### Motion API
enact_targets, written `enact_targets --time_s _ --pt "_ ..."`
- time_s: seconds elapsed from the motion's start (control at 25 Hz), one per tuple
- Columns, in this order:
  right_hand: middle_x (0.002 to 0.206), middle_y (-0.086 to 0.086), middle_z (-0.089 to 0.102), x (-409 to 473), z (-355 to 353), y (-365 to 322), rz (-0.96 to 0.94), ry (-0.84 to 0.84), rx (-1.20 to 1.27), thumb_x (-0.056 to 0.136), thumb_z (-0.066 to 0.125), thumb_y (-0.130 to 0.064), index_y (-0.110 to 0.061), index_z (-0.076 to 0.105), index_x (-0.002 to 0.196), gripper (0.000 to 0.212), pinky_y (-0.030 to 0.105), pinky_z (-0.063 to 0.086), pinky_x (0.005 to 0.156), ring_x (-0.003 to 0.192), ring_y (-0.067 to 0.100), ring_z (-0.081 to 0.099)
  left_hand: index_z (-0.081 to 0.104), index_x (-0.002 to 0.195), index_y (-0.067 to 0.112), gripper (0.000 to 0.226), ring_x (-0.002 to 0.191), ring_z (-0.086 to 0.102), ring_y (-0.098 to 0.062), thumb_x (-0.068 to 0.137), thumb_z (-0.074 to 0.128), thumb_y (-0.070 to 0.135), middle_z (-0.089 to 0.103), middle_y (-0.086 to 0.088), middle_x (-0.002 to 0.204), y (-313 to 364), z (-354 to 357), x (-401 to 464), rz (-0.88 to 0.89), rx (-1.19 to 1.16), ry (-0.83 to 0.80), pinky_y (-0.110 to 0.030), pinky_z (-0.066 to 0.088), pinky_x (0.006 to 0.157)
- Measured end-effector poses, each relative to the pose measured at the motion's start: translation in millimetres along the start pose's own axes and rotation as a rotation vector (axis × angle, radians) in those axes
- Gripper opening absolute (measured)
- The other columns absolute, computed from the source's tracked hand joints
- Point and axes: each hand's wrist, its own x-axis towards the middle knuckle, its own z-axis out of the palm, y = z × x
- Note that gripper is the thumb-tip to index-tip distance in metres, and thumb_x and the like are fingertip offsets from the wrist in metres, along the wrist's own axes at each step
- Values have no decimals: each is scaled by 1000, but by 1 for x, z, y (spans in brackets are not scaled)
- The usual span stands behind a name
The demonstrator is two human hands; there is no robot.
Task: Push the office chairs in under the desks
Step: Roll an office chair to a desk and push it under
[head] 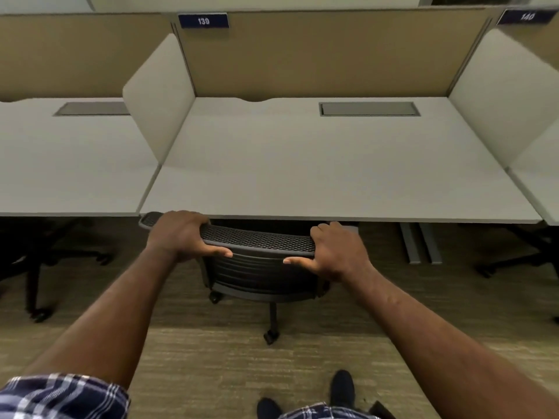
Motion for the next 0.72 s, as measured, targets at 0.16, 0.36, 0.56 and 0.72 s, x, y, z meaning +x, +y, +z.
enact_targets --time_s 0.16,0.36,0.56,0.72 --pt "89 -2 54 0 -2 23 18 0 -23 61 13 -102 -24 41 85 86 36 46 62 79 17 44 58 75 30 94 64 50 -10 40 27 111 56 12 68 19 -1 15 5 4 12 -30 33 59" --pt "87 -2 54 0 -1 62 54 17 -34 59 11 -103 -22 52 89 95 35 49 62 76 14 40 58 76 29 95 64 51 -10 41 27 111 55 11 67 52 3 39 4 -9 26 -30 39 59" --pt "80 -4 49 -1 -2 116 38 29 -78 60 7 -104 -21 53 85 98 31 36 57 73 15 42 57 72 26 97 61 51 -11 38 24 112 54 10 64 97 5 66 12 -43 37 -30 40 57" --pt "79 -3 53 -5 -6 168 43 55 -78 60 14 -105 -24 48 79 90 31 35 56 72 16 43 55 64 24 96 54 50 -12 40 24 112 53 9 58 142 10 88 28 -40 76 -29 39 52"
